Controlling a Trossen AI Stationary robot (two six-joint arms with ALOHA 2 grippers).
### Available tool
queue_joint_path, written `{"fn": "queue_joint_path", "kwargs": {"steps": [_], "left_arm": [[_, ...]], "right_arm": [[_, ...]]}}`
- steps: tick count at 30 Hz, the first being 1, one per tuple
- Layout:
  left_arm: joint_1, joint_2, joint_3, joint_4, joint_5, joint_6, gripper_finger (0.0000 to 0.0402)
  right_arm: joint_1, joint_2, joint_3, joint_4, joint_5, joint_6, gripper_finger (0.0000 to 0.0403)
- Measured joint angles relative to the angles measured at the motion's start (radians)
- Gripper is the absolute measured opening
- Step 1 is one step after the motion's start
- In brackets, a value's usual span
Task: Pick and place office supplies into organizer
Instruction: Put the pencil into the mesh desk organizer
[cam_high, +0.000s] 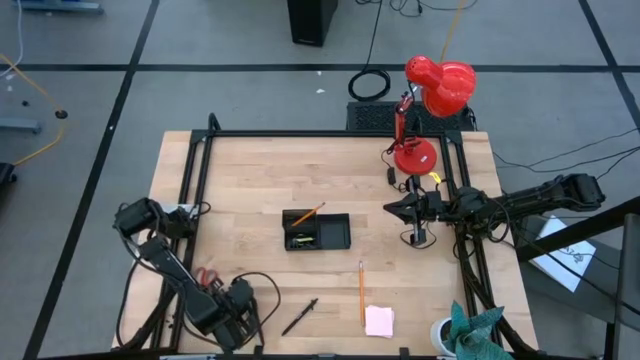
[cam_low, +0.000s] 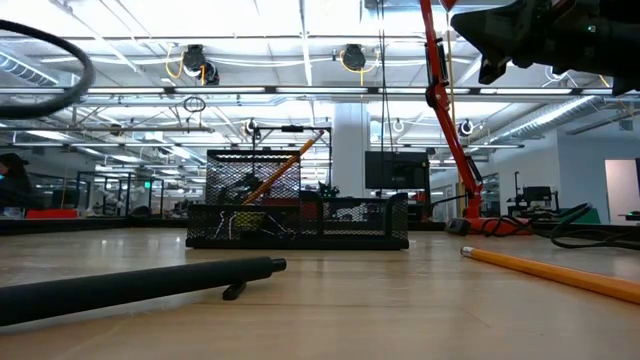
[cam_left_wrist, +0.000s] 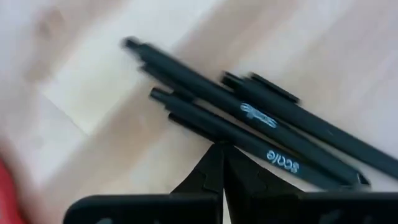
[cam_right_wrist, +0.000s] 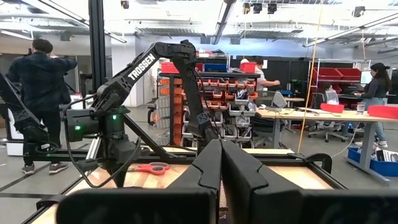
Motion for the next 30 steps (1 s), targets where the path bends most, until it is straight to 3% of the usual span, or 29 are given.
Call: {"fn": "queue_joint_path", "kwargs": {"steps": [8, 17, 30], "left_arm": [[0.07, 0.008, -0.01, -0.051, -0.122, 0.106, 0.0003], [0.149, 0.009, -0.011, -0.05, -0.133, 0.238, 0.0003], [0.201, 0.01, -0.012, -0.09, -0.17, 0.307, 0.0007]], "right_arm": [[0.0, 0.0, 0.0, 0.0, 0.0, 0.0, 0.0004], [0.0, 0.0, 0.0, 0.0, 0.0, 0.0, 0.0004], [0.0, 0.0, 0.0, 0.0, 0.0, 0.0, 0.0004]]}}
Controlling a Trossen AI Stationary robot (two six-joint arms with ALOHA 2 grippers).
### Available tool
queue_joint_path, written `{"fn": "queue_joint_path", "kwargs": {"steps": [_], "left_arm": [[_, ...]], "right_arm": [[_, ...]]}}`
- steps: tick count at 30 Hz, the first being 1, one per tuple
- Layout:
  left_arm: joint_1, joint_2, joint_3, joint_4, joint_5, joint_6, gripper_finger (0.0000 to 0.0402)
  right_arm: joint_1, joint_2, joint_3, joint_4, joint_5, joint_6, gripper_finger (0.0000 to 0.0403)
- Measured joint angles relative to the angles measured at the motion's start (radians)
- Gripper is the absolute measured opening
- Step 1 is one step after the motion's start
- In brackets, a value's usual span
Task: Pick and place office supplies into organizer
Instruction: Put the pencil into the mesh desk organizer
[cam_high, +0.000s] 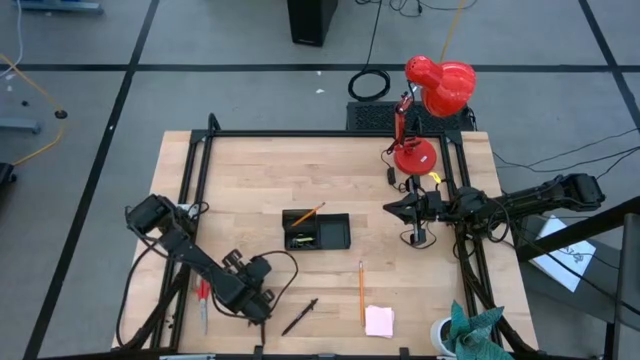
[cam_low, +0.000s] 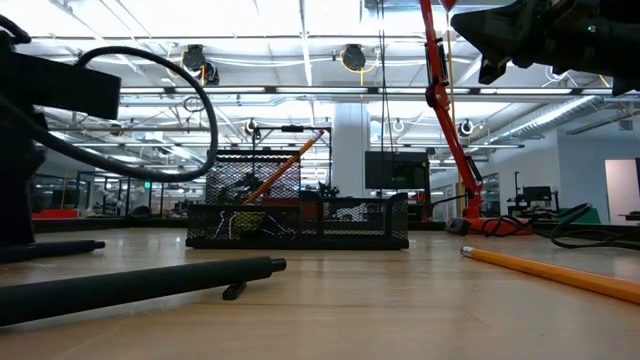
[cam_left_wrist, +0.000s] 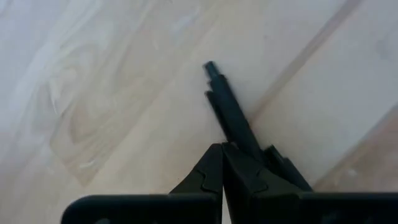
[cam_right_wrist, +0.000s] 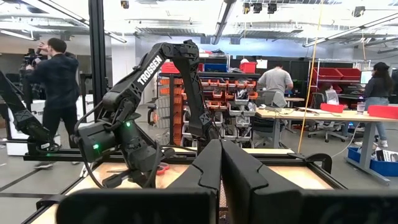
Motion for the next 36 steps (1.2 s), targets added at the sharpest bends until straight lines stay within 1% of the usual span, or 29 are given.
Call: {"fn": "queue_joint_path", "kwargs": {"steps": [5, 9, 11, 15, 20, 23, 26, 32, 36], "left_arm": [[0.008, -0.002, -0.001, -0.009, 0.001, 0.0, 0.0013], [0.018, -0.027, -0.002, -0.036, 0.011, -0.005, 0.0005], [0.021, -0.055, -0.006, -0.068, -0.002, -0.02, 0.0003], [0.039, -0.105, -0.002, -0.045, -0.012, -0.053, 0.0013], [0.064, -0.136, -0.001, 0.025, 0.02, -0.041, 0.0032], [0.075, -0.136, -0.001, 0.043, 0.05, 0.003, 0.005], [0.085, -0.135, 0.0, 0.086, 0.088, 0.04, 0.0078], [0.097, -0.132, 0.0, 0.083, 0.085, 0.09, 0.0143], [0.106, -0.128, -0.006, 0.082, 0.075, 0.116, 0.0178]], "right_arm": [[0.0, 0.0, 0.0, 0.0, 0.0, -0.001, 0.0004], [0.0, 0.0, 0.0, 0.0, 0.0, -0.003, 0.0004], [0.0, 0.0, 0.0, 0.0, 0.0, -0.003, 0.0004], [0.0, 0.0, 0.0, 0.001, 0.0, -0.003, 0.0004], [0.0, 0.0, 0.0, 0.005, 0.0, 0.0, 0.0004], [0.0, 0.0, 0.0, 0.005, -0.001, 0.0, 0.0004], [0.0, 0.0, 0.0, 0.007, -0.001, 0.0, 0.0004], [0.0, 0.0, 0.0, 0.007, -0.002, 0.0, 0.0004], [0.0, 0.0, 0.0, 0.007, -0.002, 0.0, 0.0004]]}}
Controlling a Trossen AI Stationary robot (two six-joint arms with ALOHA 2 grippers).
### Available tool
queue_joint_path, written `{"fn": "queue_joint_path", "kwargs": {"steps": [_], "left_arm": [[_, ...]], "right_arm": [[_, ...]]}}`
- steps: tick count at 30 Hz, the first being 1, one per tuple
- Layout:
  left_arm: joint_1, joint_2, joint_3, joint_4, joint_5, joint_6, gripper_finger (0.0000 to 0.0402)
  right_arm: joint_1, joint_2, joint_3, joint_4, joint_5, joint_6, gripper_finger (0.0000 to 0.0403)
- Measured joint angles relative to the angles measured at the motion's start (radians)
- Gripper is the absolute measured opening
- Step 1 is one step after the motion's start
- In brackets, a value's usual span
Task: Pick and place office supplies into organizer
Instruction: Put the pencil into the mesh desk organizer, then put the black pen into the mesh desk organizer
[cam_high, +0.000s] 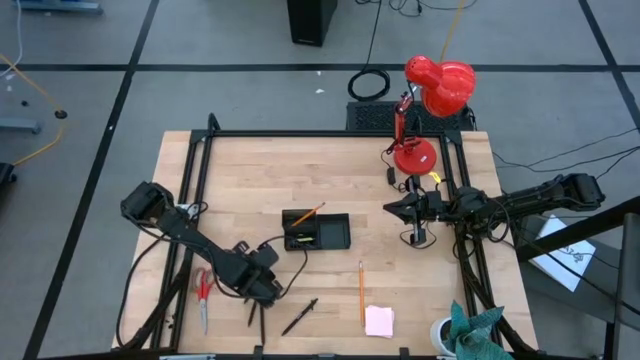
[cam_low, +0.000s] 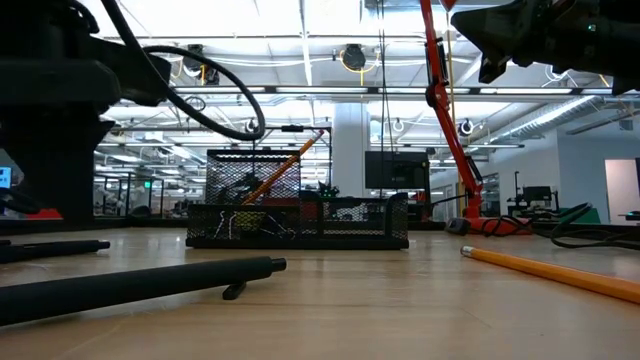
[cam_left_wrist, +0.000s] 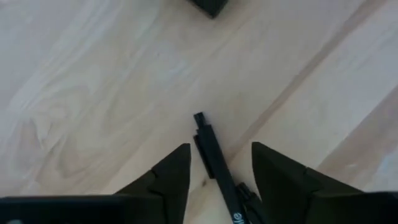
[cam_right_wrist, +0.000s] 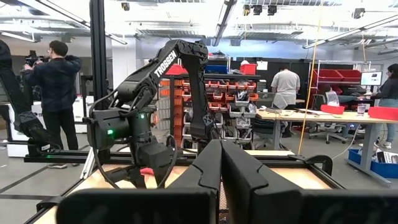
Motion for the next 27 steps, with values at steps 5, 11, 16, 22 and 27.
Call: {"fn": "queue_joint_path", "kwargs": {"steps": [5, 11, 16, 22, 27], "left_arm": [[0.005, -0.001, -0.05, 0.022, 0.021, -0.036, 0.0194], [-0.003, -0.01, -0.157, 0.217, 0.043, -0.048, 0.0195], [-0.01, -0.01, -0.178, 0.221, 0.023, -0.082, 0.0187], [-0.017, -0.008, -0.182, 0.207, 0.021, -0.079, 0.0099], [-0.032, -0.008, -0.182, 0.235, -0.015, -0.028, 0.0027]], "right_arm": [[0.0, 0.0, 0.0, 0.0, 0.0, 0.0, 0.0004], [0.0, 0.0, 0.0, 0.0, 0.0, -0.001, 0.0004], [0.0, 0.0, 0.0, 0.0, 0.0, 0.0, 0.0004], [0.0, 0.0, 0.0, 0.0, 0.0, 0.0, 0.0004], [0.0, 0.0, 0.0, 0.0, 0.0, 0.0, 0.0004]]}}
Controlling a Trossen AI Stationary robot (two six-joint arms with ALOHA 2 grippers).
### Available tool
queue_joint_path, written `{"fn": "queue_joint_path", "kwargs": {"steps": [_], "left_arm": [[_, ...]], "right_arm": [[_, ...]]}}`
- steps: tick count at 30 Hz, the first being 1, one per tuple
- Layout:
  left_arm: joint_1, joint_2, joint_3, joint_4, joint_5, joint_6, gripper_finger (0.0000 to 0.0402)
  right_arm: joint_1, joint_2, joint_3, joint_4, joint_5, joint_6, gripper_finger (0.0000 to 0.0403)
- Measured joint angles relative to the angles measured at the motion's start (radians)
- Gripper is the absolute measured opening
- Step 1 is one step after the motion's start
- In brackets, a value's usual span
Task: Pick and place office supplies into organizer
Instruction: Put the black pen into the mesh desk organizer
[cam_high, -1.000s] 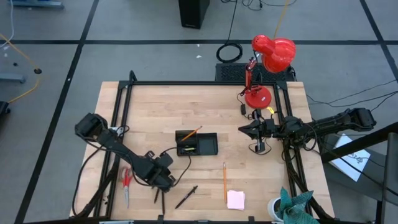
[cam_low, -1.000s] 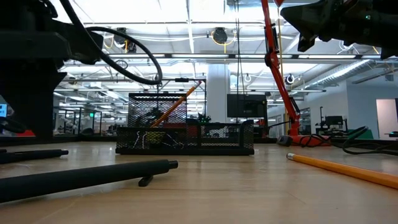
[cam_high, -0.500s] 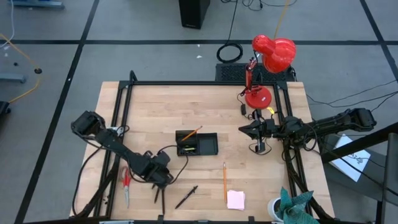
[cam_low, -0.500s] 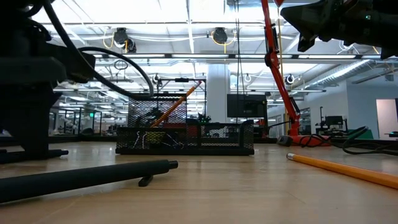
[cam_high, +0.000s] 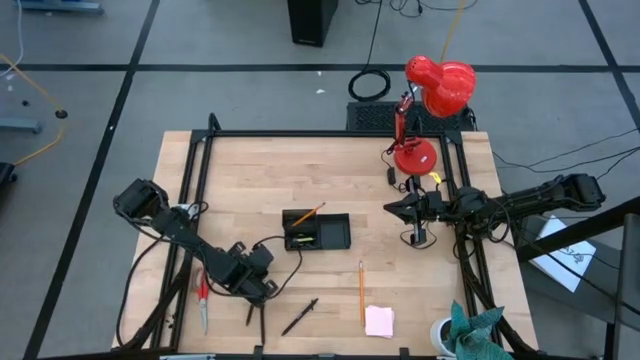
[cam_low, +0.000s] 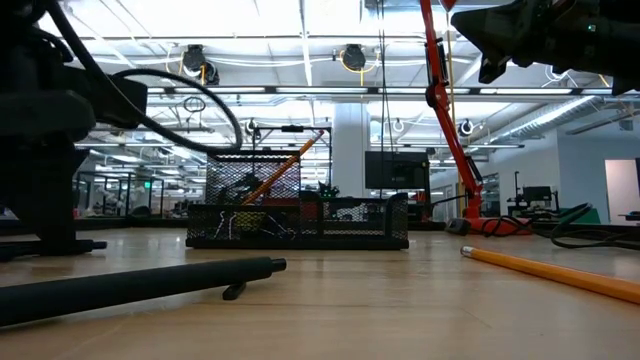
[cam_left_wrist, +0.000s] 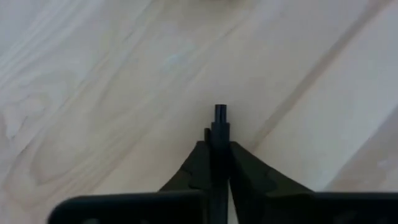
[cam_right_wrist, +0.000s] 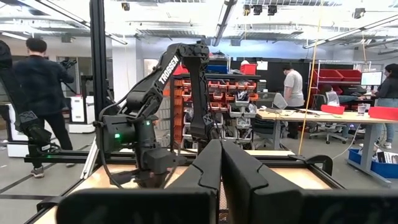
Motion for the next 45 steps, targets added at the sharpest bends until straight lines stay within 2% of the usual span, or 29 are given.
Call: {"fn": "queue_joint_path", "kwargs": {"steps": [5, 10, 13, 17, 21, 25, 28, 31, 33, 36, 40, 42, 45], "left_arm": [[-0.02, 0.006, -0.003, 0.085, -0.119, 0.087, 0.0014], [-0.04, -0.004, -0.006, 0.146, -0.261, 0.206, 0.0044], [-0.044, -0.051, -0.004, 0.161, -0.352, 0.251, 0.0042], [-0.051, -0.138, -0.004, 0.2, -0.461, 0.351, 0.0019], [-0.058, -0.232, -0.002, 0.328, -0.588, 0.582, 0.0012], [-0.055, -0.292, -0.001, 0.524, -0.719, 0.885, 0.0029], [-0.029, -0.306, -0.001, 0.621, -0.77, 1.045, 0.0032], [0.016, -0.307, -0.001, 0.689, -0.768, 1.148, 0.0022], [0.053, -0.307, -0.007, 0.772, -0.722, 1.227, 0.0012], [0.115, -0.307, -0.047, 0.974, -0.58, 1.392, 0.0008], [0.196, -0.308, -0.143, 1.296, -0.461, 1.577, 0.0019], [0.235, -0.308, -0.203, 1.421, -0.382, 1.624, 0.0023], [0.301, -0.308, -0.28, 1.539, -0.209, 1.622, 0.0018]], "right_arm": [[0.0, 0.0, 0.0, 0.0, 0.0, 0.003, 0.0004], [0.0, 0.0, 0.0, -0.001, 0.0, 0.005, 0.0004], [0.0, 0.0, 0.0, -0.002, 0.0, 0.005, 0.0004], [0.0, 0.0, 0.0, -0.004, 0.0, 0.005, 0.0004], [0.0, 0.0, 0.0, -0.003, 0.0, 0.005, 0.0004], [0.0, 0.0, 0.0, -0.001, 0.0, 0.004, 0.0004], [0.0, 0.0, 0.0, -0.001, 0.0, 0.007, 0.0004], [0.0, 0.0, 0.0, -0.001, 0.0, 0.007, 0.0004], [0.0, 0.0, 0.0, -0.001, 0.0, 0.007, 0.0004], [0.0, 0.0, 0.0, -0.001, 0.0, 0.007, 0.0004], [0.0, 0.0, 0.0, -0.001, 0.0, 0.008, 0.0004], [0.0, 0.0, 0.0, -0.002, 0.0, 0.011, 0.0004], [0.0, 0.0, 0.0, -0.005, 0.0, 0.011, 0.0004]]}}
